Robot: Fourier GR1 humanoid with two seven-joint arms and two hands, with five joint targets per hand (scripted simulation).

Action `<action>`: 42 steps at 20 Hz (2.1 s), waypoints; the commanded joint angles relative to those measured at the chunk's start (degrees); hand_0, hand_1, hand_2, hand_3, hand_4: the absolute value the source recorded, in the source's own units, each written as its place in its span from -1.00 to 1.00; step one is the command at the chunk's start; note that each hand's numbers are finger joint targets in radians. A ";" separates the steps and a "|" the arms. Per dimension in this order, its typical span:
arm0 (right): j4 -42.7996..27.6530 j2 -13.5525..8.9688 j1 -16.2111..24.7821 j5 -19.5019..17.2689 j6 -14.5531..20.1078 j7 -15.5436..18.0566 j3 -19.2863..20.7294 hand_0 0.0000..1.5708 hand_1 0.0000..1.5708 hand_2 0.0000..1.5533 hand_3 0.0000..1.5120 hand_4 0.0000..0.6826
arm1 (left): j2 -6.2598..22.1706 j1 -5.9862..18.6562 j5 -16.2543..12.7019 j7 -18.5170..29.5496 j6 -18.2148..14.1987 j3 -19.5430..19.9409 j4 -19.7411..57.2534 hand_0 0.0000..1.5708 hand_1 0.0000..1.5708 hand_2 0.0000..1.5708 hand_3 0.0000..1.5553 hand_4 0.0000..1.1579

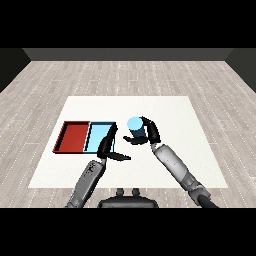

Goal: Pick the blue can and put it in the blue box

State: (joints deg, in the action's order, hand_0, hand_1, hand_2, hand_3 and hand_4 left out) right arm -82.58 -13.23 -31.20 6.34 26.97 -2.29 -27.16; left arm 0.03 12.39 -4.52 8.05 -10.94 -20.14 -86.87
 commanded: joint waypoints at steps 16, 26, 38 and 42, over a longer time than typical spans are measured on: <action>-2.50 8.75 1.84 -13.84 -9.73 -5.38 7.30 0.88 0.88 0.87 0.83 0.74 | -0.03 8.32 -2.65 1.80 -4.01 -1.10 12.48 -1.00 -1.00 -1.00 -1.00 -1.00; -0.83 13.13 0.53 -17.49 -12.95 -4.88 9.79 0.90 0.90 0.88 0.83 0.67 | -0.03 9.57 -5.79 5.30 -5.63 -3.26 18.80 -1.00 -1.00 -1.00 -1.00 -1.00; -2.08 13.22 0.99 -17.21 -6.86 -7.72 1.50 0.90 0.90 0.87 0.83 0.58 | -0.03 9.05 -8.23 3.30 -3.58 -5.36 15.71 -1.00 -1.00 -1.00 -1.00 -1.00; -4.59 13.23 4.82 -17.41 -8.79 -5.82 1.36 0.71 0.71 0.86 0.82 0.64 | -0.03 16.58 -12.00 5.33 -5.25 -4.34 20.70 -1.00 -1.00 -1.00 -1.00 -1.00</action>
State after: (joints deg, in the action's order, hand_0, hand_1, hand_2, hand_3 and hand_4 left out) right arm -85.46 -0.05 -28.58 -10.75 16.71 -8.40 -23.29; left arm 0.00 25.47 -15.21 14.07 -16.84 -25.93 -67.01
